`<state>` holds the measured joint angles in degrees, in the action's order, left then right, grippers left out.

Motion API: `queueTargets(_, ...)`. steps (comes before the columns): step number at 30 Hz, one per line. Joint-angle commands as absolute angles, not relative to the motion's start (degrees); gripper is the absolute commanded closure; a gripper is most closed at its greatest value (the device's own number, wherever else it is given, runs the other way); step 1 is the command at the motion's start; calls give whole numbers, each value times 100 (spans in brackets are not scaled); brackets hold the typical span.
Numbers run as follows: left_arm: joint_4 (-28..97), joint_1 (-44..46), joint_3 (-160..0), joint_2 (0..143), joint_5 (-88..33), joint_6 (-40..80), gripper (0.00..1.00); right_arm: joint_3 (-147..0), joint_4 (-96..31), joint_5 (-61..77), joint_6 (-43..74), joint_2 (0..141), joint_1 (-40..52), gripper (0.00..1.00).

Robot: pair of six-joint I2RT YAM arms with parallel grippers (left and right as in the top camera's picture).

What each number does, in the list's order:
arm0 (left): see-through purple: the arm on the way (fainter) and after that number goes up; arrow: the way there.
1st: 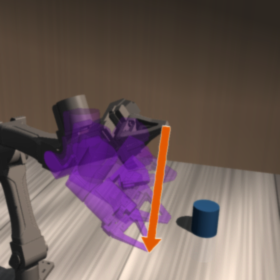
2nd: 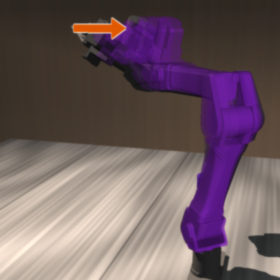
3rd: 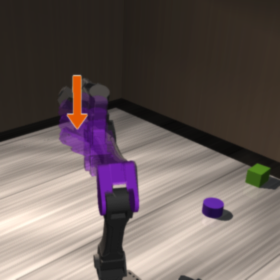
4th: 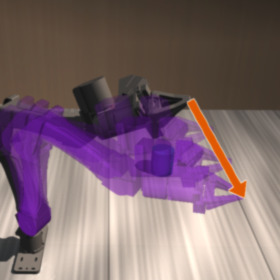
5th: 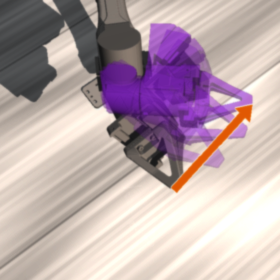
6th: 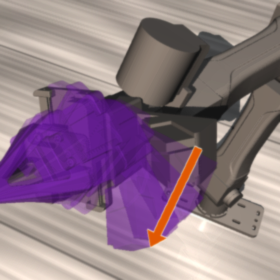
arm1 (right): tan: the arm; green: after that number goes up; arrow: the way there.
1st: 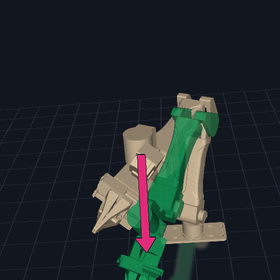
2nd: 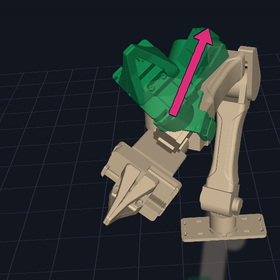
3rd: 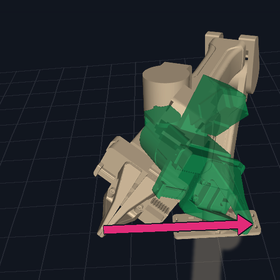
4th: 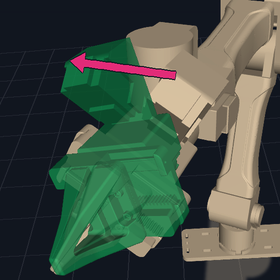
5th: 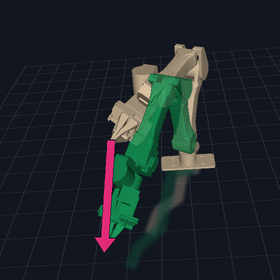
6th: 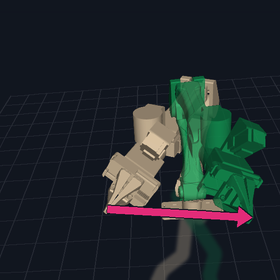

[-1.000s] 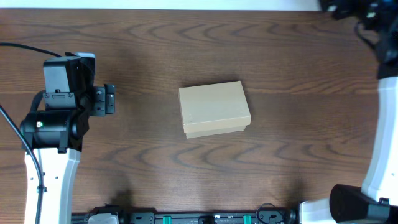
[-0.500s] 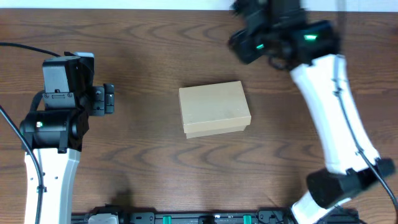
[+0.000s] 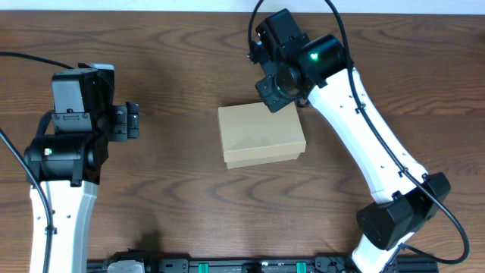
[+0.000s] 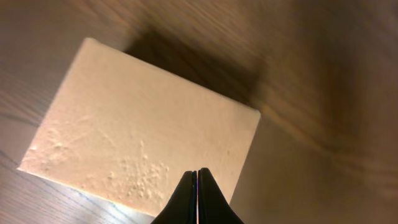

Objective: Pack container
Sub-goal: 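Press down on the closed lid with the right gripper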

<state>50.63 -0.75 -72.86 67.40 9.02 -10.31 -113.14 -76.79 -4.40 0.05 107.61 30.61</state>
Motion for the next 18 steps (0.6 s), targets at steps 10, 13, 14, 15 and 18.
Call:
queueTargets(10, 5076, -115, -7382, 6783, 895, -978, 5, -9295, -6547, -926, 2711, 9544, 3594, 98)
queueTargets(13, 5076, -115, -7382, 6783, 895, -978, 5, -8739, -6176, -1015, 3004, 9247, 3743, 98)
queueTargets(14, 5076, -115, -7382, 6783, 895, -978, 5, -8637, -6160, -1052, 3116, 9212, 3758, 98)
queueTargets(15, 5076, -115, -7382, 6783, 893, -976, 5, -8567, -6145, -1050, 3131, 9212, 3758, 98)
queueTargets(18, 5078, -115, -7382, 6783, 856, -963, 5, -8326, -6064, -1076, 3306, 9214, 3756, 98)
